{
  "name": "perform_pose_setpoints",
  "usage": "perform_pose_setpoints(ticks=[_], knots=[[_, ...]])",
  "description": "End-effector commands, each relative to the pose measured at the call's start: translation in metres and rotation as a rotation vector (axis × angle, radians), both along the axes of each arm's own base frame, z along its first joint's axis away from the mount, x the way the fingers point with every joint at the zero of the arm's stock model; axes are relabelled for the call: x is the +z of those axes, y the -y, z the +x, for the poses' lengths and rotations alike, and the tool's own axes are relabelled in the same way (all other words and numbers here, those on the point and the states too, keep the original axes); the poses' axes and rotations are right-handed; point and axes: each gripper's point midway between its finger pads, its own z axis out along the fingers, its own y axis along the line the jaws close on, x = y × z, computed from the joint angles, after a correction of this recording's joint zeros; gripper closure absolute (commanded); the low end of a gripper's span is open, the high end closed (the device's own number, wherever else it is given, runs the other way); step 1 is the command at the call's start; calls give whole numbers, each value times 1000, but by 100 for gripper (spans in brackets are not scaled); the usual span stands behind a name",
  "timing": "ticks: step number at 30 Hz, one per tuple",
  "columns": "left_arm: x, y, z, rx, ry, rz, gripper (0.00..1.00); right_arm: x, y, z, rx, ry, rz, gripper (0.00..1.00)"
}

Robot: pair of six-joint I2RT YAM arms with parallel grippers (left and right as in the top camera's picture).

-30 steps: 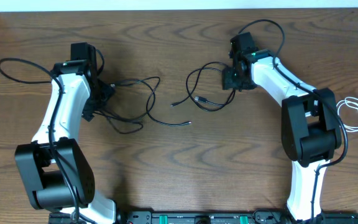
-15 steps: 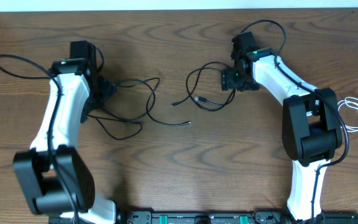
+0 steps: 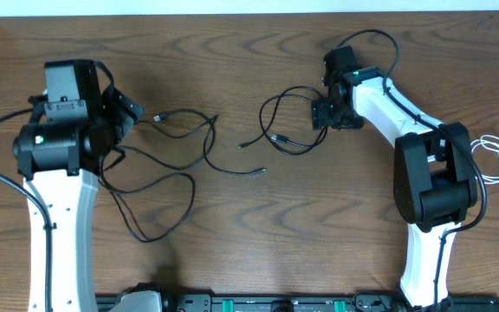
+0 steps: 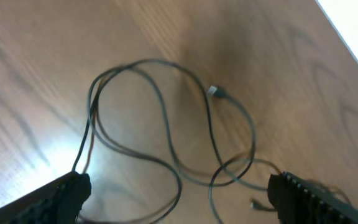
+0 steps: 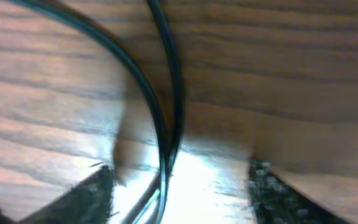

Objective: Untangle cables

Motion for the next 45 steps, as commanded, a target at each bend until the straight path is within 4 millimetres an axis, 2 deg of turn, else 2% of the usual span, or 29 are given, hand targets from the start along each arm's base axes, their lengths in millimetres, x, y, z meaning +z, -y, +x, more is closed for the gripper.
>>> perform_pose_setpoints(ticks=[1,2,4,8,11,14,17,20,24,27,34,40,45], knots=[[-1,-1,-3,-11,-14,6,4,-32,3,-30,19,-124,-8,48],[-1,-1,-2,-11,-15,6,4,-32,3,-31,19,-129,-9,54],[-1,-1,-2,-11,-17,6,4,-32,4,-32,19,-133,-10,57],[-1,-1,-2,-11,-17,6,4,-26,4,-32,19,-132,-10,55],[-1,-1,-2,-11,-17,6,4,-8,2,-31,35,-114,1,50],[-1,-1,-2,-11,-17,6,4,16,-17,-35,145,-88,76,46],[-1,-1,-2,-11,-17,6,4,39,-46,-49,321,-73,187,44],[-1,-1,-2,-11,-17,6,4,49,-70,-67,481,-78,244,43],[-1,-1,-2,-11,-17,6,4,47,-91,-86,672,-79,230,44],[-1,-1,-2,-11,-17,6,4,43,-103,-95,748,-75,179,46],[-1,-1,-2,-11,-17,6,4,32,-100,-95,814,-35,-56,45],[-1,-1,-2,-11,-17,6,4,18,-103,-89,821,17,-86,45],[-1,-1,-2,-11,-17,6,4,7,-104,-87,820,44,-82,51]])
